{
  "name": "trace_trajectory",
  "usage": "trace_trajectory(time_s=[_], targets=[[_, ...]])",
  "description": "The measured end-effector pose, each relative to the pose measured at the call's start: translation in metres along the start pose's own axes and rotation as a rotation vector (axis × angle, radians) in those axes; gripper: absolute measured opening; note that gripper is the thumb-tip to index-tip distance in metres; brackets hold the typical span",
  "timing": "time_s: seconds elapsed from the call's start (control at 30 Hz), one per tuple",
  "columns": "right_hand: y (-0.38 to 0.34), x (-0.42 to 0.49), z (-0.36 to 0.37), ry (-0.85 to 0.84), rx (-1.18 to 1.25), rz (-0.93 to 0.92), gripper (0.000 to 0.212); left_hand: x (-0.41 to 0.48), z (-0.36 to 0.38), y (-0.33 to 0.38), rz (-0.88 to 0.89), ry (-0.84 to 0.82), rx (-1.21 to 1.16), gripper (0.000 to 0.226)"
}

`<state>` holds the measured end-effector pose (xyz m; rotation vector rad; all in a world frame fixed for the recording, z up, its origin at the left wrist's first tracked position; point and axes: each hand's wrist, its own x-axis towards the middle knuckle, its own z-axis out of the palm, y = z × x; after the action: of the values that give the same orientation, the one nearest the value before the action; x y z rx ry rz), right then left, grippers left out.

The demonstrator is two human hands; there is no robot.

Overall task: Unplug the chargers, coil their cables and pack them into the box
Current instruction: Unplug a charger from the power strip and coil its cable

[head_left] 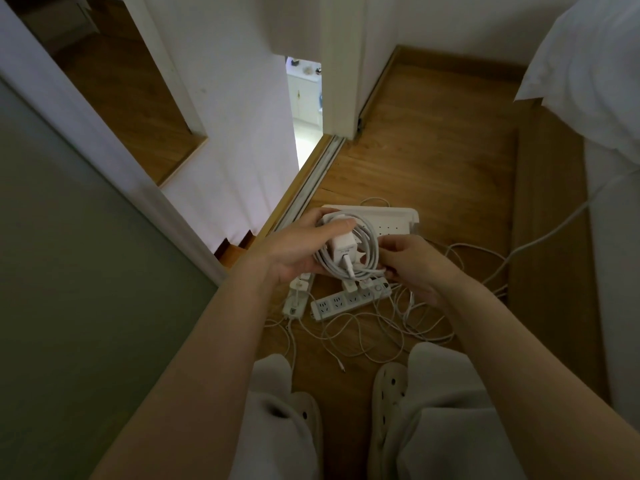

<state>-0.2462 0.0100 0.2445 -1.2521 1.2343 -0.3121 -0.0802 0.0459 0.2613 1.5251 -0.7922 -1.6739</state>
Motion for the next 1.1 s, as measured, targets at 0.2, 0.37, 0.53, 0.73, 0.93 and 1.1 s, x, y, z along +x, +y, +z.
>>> trace_trajectory(time_s=[0.2,0.37,0.53,0.73,0.93,1.1], targets=[[-0.008,-0.009,-0.006,-0.175,0.189,-0.057,0.02,0.002,-0.001,-0.001,-0.036,-0.045,-0.047,0.046],[-0.011,-0.014,-0.005,-0.185,0.378,-0.15,0.021,0.006,0.01,-0.002,-0.024,-0.005,-0.151,0.041],[-0.002,-0.007,0.007,-0.101,0.595,-0.019,0.023,0.014,0.016,-0.008,0.055,0.193,-0.066,0.031],[-0.002,0.002,0.012,-0.109,0.714,0.076,0.015,0.013,0.019,-0.016,0.166,0.279,0.007,0.026],[-0.002,-0.009,0.015,-0.141,0.817,0.106,0.017,0.02,0.023,-0.014,-0.001,0.227,-0.094,0.04],[-0.005,-0.016,0.01,-0.045,0.562,-0.047,0.033,0.023,0.024,-0.014,0.049,0.333,-0.115,0.035]])
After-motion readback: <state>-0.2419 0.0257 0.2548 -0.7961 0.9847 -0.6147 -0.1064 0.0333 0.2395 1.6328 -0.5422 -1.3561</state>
